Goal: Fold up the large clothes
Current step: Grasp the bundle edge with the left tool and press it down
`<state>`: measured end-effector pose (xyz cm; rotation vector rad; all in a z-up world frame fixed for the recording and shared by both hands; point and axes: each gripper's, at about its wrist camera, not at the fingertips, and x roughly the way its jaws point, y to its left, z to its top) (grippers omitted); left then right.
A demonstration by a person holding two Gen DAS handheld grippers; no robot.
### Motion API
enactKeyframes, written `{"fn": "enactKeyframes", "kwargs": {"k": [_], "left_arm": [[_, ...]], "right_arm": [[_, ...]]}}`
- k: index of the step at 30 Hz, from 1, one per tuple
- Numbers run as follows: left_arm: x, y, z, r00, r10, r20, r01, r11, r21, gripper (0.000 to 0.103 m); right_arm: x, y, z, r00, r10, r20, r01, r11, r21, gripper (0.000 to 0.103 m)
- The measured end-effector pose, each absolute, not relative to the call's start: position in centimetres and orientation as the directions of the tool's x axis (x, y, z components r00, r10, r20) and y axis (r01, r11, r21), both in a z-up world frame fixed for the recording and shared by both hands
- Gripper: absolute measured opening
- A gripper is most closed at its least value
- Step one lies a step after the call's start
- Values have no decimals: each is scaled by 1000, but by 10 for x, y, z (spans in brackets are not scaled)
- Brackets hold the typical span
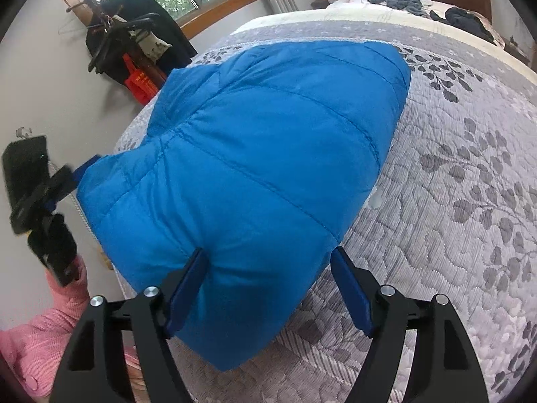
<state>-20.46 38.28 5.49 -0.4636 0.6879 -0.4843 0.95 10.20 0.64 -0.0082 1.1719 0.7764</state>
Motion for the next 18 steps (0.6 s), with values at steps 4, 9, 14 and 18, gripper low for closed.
{"fn": "enactKeyframes", "kwargs": {"k": [4, 9, 14, 18], "left_arm": [[-198, 368, 45, 641, -564, -520, 262, 798, -542, 53], [-174, 373, 17, 570, -628, -530, 220, 738, -638, 15], [-193, 375, 24, 591, -636, -497, 247, 729, -639, 9], [-200, 378, 9, 586, -634, -506, 219, 724, -654, 9]], "right_arm": [[7, 98, 7, 165, 546, -821, -541, 747, 388, 77], [3, 92, 7, 156, 562, -812, -530, 742, 411, 77], [0, 90, 9, 152, 571, -807, -534, 735, 419, 77], [-4, 92, 9, 148, 571, -808, -546, 728, 414, 77]]}}
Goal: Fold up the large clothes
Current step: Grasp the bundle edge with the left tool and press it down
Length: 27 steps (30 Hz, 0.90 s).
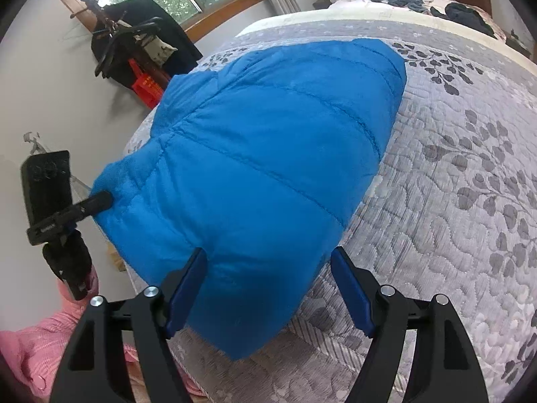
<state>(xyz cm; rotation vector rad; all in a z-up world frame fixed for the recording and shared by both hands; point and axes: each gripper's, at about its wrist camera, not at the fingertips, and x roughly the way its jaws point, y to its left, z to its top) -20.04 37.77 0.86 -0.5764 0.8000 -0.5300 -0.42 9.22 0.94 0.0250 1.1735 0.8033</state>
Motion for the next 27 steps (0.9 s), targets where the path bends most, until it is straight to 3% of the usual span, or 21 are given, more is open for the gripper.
{"fn": "enactKeyframes", "kwargs": {"k": [5, 12, 17, 20, 27], "left_arm": [[-191, 393, -31, 548, -666, -507, 141, 670, -728, 10], [-184, 387, -55, 534, -658, -531, 127, 683, -719, 12], [-184, 381, -37, 530, -648, -548, 133, 701, -700, 16], [-193, 381, -10, 576, -594, -561, 150, 752, -642, 30], [-188, 365, 12, 611, -523, -594, 190, 826, -531, 34]], "right_arm": [[-4, 100, 4, 128, 563, -817, -552, 724, 413, 77], [-1, 110, -7, 117, 552, -826, -556, 725, 406, 80], [-1, 106, -6, 118, 573, -811, -536, 724, 434, 80], [-7, 97, -1, 120, 589, -799, -525, 721, 452, 80], [-23, 89, -4, 115, 589, -800, -531, 717, 452, 80]]}}
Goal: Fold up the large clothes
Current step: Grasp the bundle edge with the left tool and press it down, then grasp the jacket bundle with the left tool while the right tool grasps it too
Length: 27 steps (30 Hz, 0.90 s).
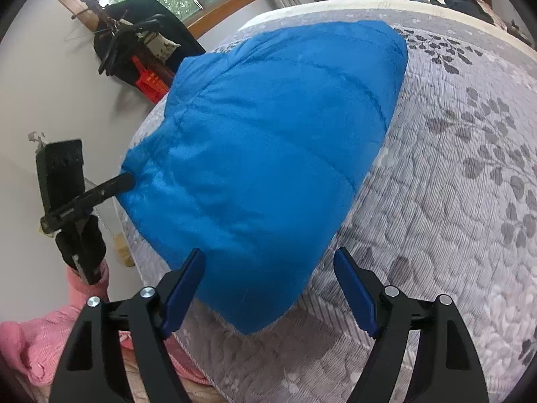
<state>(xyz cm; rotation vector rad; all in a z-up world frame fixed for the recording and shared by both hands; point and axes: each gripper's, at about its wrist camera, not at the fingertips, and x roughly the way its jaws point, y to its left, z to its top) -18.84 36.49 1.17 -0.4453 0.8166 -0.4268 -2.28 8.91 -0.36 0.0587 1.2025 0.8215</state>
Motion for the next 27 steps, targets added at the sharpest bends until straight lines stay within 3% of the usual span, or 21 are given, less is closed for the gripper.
{"fn": "enactKeyframes", "kwargs": {"k": [7, 18, 21, 24, 25, 27], "left_arm": [[-173, 363, -13, 563, -509, -651, 170, 842, -511, 36], [-173, 364, -16, 553, -525, -646, 161, 829, -536, 37], [-177, 370, -6, 565, -525, -637, 155, 826, -542, 48], [-179, 377, 7, 580, -538, -612, 157, 811, -564, 63], [-179, 379, 13, 594, -525, -610, 154, 818, -554, 73], [-178, 382, 22, 624, -483, -614, 136, 841, -523, 79]], "right_arm": [[-19, 94, -17, 99, 584, -806, -526, 718, 455, 80], [-17, 102, -23, 88, 600, -795, -524, 706, 476, 80], [-18, 97, -19, 93, 616, -782, -519, 701, 490, 80], [-14, 83, -11, 112, 651, -751, -501, 690, 523, 80], [-12, 79, -8, 113, 669, -735, -493, 680, 543, 80], [-7, 71, -4, 119, 695, -709, -481, 665, 571, 82]]}}
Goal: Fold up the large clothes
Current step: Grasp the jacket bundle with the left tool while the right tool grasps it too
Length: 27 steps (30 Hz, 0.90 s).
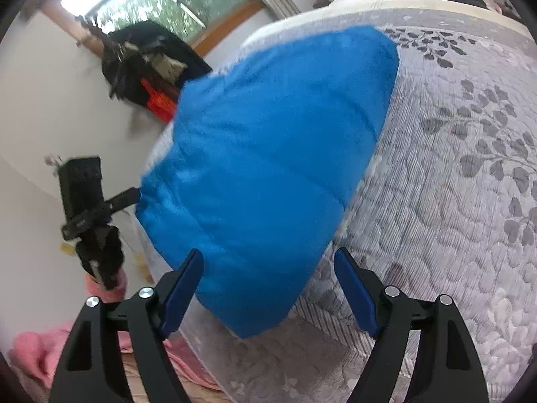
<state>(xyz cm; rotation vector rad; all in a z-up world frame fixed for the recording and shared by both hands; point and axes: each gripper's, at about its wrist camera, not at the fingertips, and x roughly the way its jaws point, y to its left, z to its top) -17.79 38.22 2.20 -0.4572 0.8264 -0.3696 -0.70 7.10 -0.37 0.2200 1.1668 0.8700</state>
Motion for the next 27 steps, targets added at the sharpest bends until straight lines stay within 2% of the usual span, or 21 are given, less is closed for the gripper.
{"fn": "enactKeyframes", "kwargs": {"k": [4, 12, 21, 27], "left_arm": [[-160, 391, 34, 629, -482, -609, 144, 843, -519, 83], [-115, 385, 35, 569, -549, -612, 183, 811, -556, 83], [-87, 382, 22, 531, -532, -660, 173, 830, -531, 84], [-81, 384, 5, 502, -540, -676, 158, 825, -542, 91]], "right_arm": [[7, 57, 2, 142, 737, -661, -454, 642, 618, 87], [40, 48, -8, 111, 805, -583, -399, 573, 716, 92], [65, 61, -24, 71, 825, -560, -364, 544, 756, 93], [74, 72, -36, 48, 823, -566, -349, 545, 762, 94]]}}
